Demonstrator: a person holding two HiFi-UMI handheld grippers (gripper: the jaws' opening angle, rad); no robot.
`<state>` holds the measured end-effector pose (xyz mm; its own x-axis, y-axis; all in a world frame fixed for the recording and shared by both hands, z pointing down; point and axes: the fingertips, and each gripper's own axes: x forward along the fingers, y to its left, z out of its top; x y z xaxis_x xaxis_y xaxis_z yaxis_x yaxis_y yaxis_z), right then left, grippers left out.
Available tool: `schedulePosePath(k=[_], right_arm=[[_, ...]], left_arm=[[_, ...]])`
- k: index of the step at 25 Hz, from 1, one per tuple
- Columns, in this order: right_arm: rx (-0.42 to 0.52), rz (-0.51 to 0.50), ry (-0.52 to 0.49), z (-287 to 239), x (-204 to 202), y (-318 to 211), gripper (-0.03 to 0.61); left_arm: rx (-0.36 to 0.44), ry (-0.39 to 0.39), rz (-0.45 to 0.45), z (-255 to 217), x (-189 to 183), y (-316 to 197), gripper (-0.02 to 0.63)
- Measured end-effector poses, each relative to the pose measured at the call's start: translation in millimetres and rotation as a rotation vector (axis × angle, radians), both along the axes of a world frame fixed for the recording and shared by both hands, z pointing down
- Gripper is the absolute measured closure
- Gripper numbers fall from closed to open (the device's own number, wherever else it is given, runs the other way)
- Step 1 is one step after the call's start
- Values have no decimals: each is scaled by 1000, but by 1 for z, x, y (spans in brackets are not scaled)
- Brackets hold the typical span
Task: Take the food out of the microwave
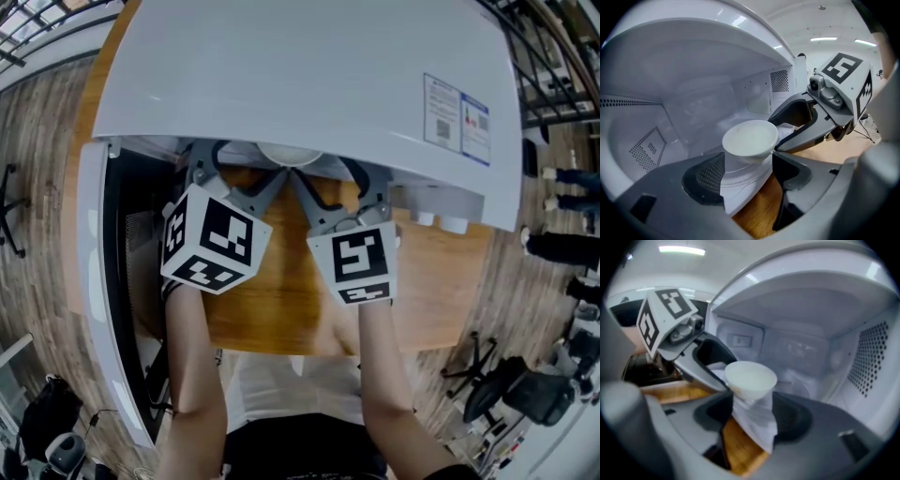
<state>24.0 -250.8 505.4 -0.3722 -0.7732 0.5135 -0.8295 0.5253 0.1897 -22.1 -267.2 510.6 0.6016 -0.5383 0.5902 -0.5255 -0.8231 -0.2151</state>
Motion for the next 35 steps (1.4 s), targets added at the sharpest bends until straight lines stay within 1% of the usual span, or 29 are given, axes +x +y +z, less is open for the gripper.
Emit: schedulePosePath(k=[7, 12, 14, 18, 21, 26, 35], right_arm=[[-4, 2, 29, 0, -4, -5, 310], [-16, 6, 41, 1, -2, -3, 316], [-20, 9, 40, 1, -1, -3, 316], [-23, 11, 50, 1, 0, -2, 318], [-18, 19, 52, 1, 0, -3, 319], [-10, 33, 34, 1, 2, -1, 322], [12, 30, 55, -9, 3, 4, 324]], left_arm=[[3, -33, 31, 5, 3, 0, 282], [-27, 5, 31, 3, 3, 0, 285], [-40, 27, 31, 0, 3, 0, 305], [-46, 43, 23, 0, 4, 0, 308], [-36, 48, 13, -1, 4, 0, 313], [-8, 31, 20, -2, 6, 1, 314], [32, 51, 13, -16, 7, 8, 314]])
